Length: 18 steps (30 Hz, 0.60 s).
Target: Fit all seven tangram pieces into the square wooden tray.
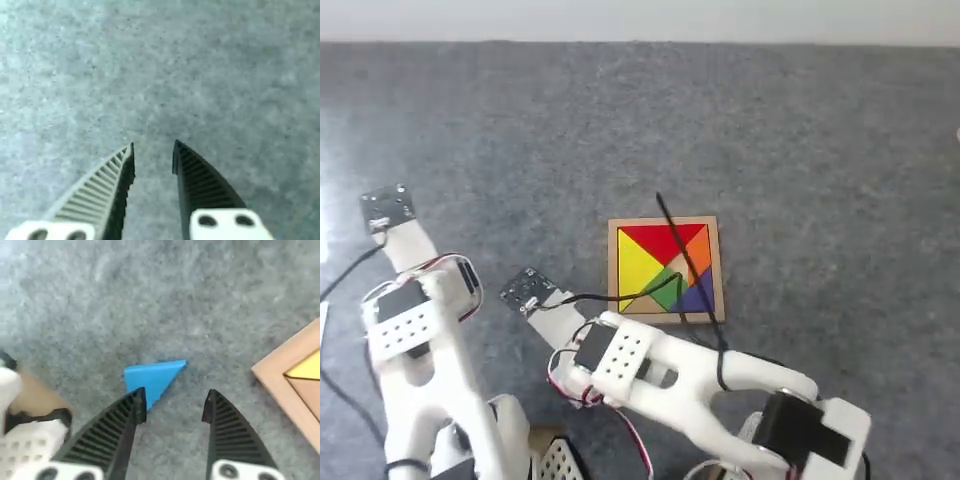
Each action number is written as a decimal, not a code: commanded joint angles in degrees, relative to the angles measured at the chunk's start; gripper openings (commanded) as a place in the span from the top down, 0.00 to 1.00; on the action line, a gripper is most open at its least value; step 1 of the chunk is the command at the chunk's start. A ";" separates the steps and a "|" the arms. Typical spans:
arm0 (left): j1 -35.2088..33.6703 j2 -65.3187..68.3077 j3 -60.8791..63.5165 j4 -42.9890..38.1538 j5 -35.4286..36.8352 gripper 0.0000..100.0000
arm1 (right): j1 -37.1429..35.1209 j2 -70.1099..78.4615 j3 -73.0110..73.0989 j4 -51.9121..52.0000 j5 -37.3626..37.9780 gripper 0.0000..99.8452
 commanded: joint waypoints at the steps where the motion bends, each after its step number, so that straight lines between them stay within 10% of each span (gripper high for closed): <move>1: -0.44 0.00 -1.71 -2.20 -0.18 0.87 | -1.10 -4.88 -3.08 0.31 0.44 0.81; 18: -5.45 -0.09 1.10 -10.20 -0.26 0.87 | -0.13 4.09 -8.18 0.40 0.00 0.81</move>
